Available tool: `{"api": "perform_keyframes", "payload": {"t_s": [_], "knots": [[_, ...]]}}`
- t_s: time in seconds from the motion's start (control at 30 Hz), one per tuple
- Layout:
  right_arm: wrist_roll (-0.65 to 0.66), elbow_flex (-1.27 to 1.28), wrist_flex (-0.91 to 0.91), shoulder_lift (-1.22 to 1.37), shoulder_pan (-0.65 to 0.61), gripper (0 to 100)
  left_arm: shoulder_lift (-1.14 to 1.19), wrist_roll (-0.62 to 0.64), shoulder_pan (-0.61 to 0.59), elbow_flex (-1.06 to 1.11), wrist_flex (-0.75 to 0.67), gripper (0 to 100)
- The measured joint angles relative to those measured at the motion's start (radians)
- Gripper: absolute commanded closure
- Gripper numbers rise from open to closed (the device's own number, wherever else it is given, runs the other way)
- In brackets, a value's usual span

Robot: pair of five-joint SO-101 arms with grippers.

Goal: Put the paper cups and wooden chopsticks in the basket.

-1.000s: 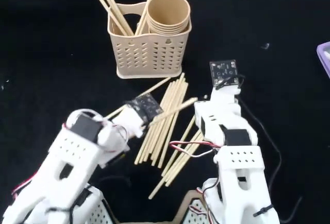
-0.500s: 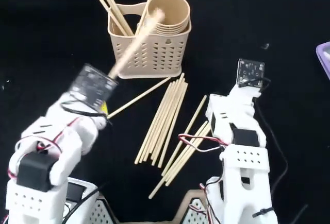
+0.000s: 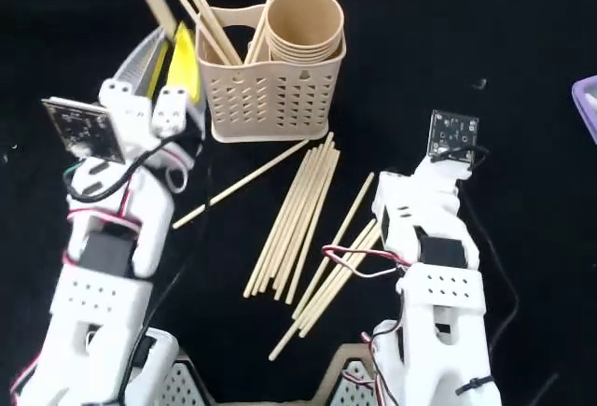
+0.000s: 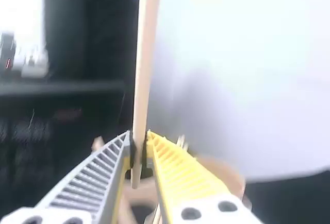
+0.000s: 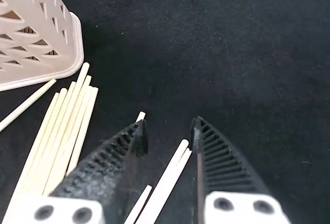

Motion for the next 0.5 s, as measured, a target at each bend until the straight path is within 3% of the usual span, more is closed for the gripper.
{"api": "perform_keyframes", "payload": {"t_s": [0.23,0.5], "knots": [[0.000,0.000,0.000,0.000,0.000,84.7,0.425,0.000,0.003,-0.239,-0.055,97],[0.000,0.000,0.000,0.000,0.000,84.7,0.724,0.000,0.005,-0.439,0.029,97]]}}
